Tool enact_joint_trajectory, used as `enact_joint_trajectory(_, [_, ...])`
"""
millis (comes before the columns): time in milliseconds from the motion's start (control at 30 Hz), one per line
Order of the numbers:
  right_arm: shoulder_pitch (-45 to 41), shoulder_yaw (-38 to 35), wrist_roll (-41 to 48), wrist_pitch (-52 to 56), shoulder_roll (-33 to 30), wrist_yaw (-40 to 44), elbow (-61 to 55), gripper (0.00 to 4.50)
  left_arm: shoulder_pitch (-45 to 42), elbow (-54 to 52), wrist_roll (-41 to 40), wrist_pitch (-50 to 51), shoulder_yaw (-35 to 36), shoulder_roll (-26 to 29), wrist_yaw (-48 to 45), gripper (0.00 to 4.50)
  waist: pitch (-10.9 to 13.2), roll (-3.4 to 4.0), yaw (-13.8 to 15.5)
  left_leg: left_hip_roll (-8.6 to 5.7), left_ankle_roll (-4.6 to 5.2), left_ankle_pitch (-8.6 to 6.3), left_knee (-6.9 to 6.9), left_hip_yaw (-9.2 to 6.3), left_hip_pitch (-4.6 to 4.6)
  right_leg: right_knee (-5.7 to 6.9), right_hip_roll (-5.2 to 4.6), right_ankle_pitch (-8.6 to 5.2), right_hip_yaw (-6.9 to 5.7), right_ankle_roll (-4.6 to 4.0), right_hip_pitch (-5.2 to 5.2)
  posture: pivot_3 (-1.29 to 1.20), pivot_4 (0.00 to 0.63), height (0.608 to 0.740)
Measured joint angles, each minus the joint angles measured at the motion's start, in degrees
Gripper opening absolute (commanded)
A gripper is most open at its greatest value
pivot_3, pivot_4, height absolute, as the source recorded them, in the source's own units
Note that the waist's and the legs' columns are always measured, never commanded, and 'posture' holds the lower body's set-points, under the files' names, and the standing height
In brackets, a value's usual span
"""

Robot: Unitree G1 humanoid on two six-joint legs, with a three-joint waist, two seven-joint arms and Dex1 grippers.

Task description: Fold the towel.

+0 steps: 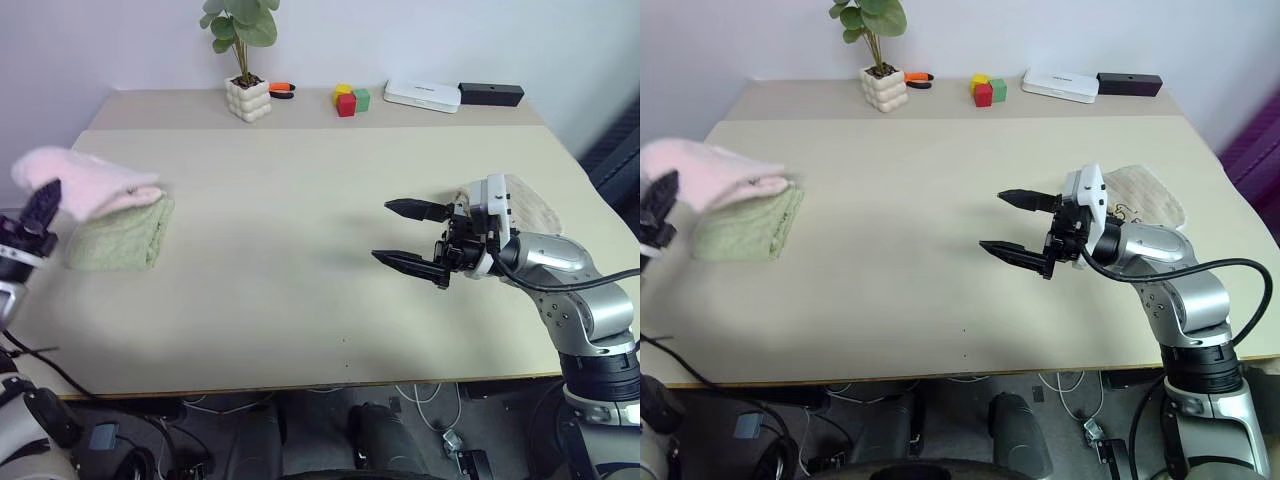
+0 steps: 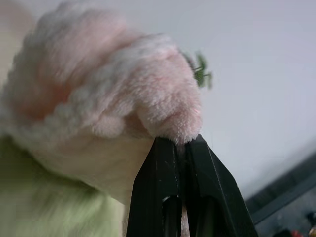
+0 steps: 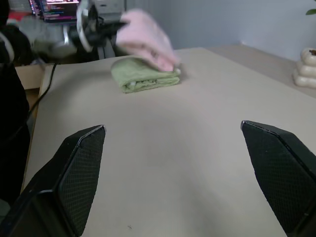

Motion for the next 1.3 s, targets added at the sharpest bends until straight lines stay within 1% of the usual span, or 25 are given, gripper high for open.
enact_joint_trajectory(100, [0.1,-0.2,0.0,0.0,-0.1,0.0,-0.4,4.50,6.9,0.2,0.0,-0.8,0.5,-2.3,-1.1,0.02,0.0,-0.02,-0.6,0.00,0.00,0.00,-0.05,0.08,0.03,-0.02,-0.06,0.00,0.03,0.00,-0.01,0.00,0.150,0.740])
enact_joint_trajectory(167, [0.3,-0.4,0.0,0.1,-0.1,-0.1,-0.5,4.50,10.3,-2.4,-0.3,-1.4,1.0,-5.0,-1.6,0.02,0.0,-0.03,-0.6,0.00,0.00,0.00,-0.06,0.06,0.05,0.00,-0.07,-0.01,0.02,-0.03,0.00,0.00,0.150,0.740])
enact_joint_trajectory(233, [0.3,-0.4,0.0,0.1,-0.1,-0.1,-0.6,4.50,13.0,-6.5,-0.3,-1.7,1.1,-6.4,-0.3,0.02,-0.1,0.03,-0.5,0.00,0.00,0.00,-0.07,0.08,0.13,0.00,-0.09,-0.02,0.04,-0.05,0.05,0.00,0.150,0.740])
enact_joint_trajectory(400, [0.2,-0.2,-0.5,0.0,0.0,0.0,-0.6,4.50,13.9,-10.5,-0.6,-1.5,1.6,-7.7,3.7,0.02,-0.1,0.03,-0.4,0.00,0.00,0.00,-0.06,0.08,0.15,-0.01,-0.09,-0.04,0.04,-0.08,0.07,0.00,0.150,0.740])
enact_joint_trajectory(500, [-0.4,0.4,-1.0,-0.2,0.3,0.2,-0.3,4.50,13.9,-11.1,-1.7,-0.3,1.9,-7.8,5.3,0.93,-0.1,0.03,-0.5,0.00,0.00,0.00,-0.07,0.08,0.15,-0.01,-0.09,-0.04,0.04,-0.07,0.06,0.00,0.150,0.740])
enact_joint_trajectory(533, [-0.7,0.6,-1.0,-0.5,0.3,0.3,0.0,4.50,14.0,-11.6,-2.5,0.6,2.1,-8.1,5.8,1.44,-0.1,0.01,-0.5,0.00,0.00,0.00,-0.07,0.07,0.14,-0.01,-0.08,-0.03,0.04,-0.07,0.06,0.00,0.150,0.740])
enact_joint_trajectory(567, [-0.8,0.8,-1.0,-0.6,0.4,0.4,0.1,4.50,14.1,-12.2,-3.0,1.2,2.2,-8.3,6.1,1.85,-0.1,0.00,-0.5,0.00,0.00,0.00,-0.06,0.07,0.13,-0.01,-0.09,-0.03,0.04,-0.07,0.07,0.00,0.150,0.740])
enact_joint_trajectory(600, [-0.8,1.0,-1.0,-0.8,0.4,0.6,0.2,4.50,14.4,-12.9,-3.7,2.0,2.3,-8.5,6.2,2.41,-0.1,0.00,-0.5,0.00,0.00,0.00,-0.06,0.07,0.12,-0.02,-0.09,-0.03,0.04,-0.07,0.06,0.00,0.150,0.740])
enact_joint_trajectory(733, [-0.9,1.0,-1.4,-1.3,0.4,0.9,0.9,4.50,16.3,-17.5,-8.3,7.5,2.8,-9.4,6.4,4.36,-0.1,0.00,-0.6,0.00,0.00,0.00,-0.07,0.07,0.12,-0.02,-0.09,-0.03,0.04,-0.07,0.06,0.00,0.150,0.740])
enact_joint_trajectory(767, [-0.9,1.0,-1.4,-1.4,0.4,1.0,1.1,4.50,16.8,-18.3,-9.3,8.7,2.8,-9.4,6.5,4.44,-0.1,0.00,-0.6,0.00,0.00,0.00,-0.07,0.07,0.13,-0.02,-0.08,-0.03,0.04,-0.07,0.06,0.00,0.150,0.740])
enact_joint_trajectory(967, [-0.9,1.1,-1.5,-1.7,0.4,1.3,1.3,4.50,23.4,-26.2,-16.3,15.6,5.1,-9.5,8.3,4.44,0.0,0.00,-0.7,0.01,0.00,0.00,-0.12,0.06,0.13,-0.02,-0.08,-0.04,0.04,-0.09,0.02,0.00,0.150,0.740])
enact_joint_trajectory(1067, [-0.8,1.1,-1.5,-1.8,0.4,1.3,1.3,4.50,31.0,-35.8,-19.8,19.2,5.6,-10.7,9.3,4.44,0.0,-0.01,-0.9,0.01,-0.01,-0.01,-0.15,0.11,0.13,-0.08,-0.16,-0.10,0.06,-0.19,0.02,0.00,0.150,0.740])
enact_joint_trajectory(1133, [-0.8,1.2,-1.7,-2.1,0.4,1.3,1.5,4.50,34.4,-40.7,-23.4,21.8,5.3,-11.6,10.1,4.44,0.0,-0.01,-0.6,0.01,-0.01,-0.01,-0.12,0.09,0.13,-0.08,-0.18,-0.18,0.05,-0.33,0.04,0.00,0.150,0.740])
enact_joint_trajectory(1200, [-0.8,1.3,-2.0,-2.2,0.6,1.4,1.6,4.50,36.7,-44.0,-26.1,23.7,4.0,-12.6,11.1,4.44,0.0,-0.01,-0.4,-0.02,-0.01,-0.01,-0.07,0.08,0.14,-0.09,-0.25,-0.19,0.04,-0.35,0.05,0.00,0.150,0.740])
enact_joint_trajectory(1300, [-0.9,1.3,-2.0,-2.3,1.3,1.4,1.8,4.50,38.6,-51.6,-25.5,23.3,-1.3,-14.2,11.4,4.44,0.0,-0.01,-0.3,-0.12,-0.02,-0.01,-0.08,0.14,0.14,-0.15,-0.41,-0.22,0.01,-0.41,0.07,0.00,0.150,0.740])
